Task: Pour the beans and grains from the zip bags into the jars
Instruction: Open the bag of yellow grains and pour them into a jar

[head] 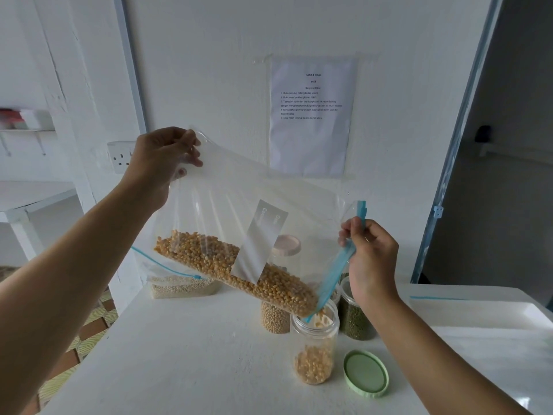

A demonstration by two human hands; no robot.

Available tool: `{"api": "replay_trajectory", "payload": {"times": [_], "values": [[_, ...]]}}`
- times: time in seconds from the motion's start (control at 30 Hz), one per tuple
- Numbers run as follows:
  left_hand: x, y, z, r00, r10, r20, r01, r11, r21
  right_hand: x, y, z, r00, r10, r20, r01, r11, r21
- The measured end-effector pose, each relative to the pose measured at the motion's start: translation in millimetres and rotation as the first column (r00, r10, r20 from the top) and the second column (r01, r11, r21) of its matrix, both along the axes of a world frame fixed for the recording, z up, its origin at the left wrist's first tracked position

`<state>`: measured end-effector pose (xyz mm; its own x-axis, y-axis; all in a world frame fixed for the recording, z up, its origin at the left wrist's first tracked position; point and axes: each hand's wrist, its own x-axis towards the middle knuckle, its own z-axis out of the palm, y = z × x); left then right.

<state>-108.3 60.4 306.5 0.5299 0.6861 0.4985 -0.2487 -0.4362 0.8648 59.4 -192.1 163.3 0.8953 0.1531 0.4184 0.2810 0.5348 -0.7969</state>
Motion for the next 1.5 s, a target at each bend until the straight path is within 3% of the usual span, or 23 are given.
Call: {"api": "replay_trajectory", "payload": {"times": [1.5], "values": [[0.2,-4.7,8.4,1.0,0.003,-0.001,-0.003,1.0,0.018,1.0,2.7,2.7,0.999,0.032,-0.003,-0.032,0.999,0.023]]}}
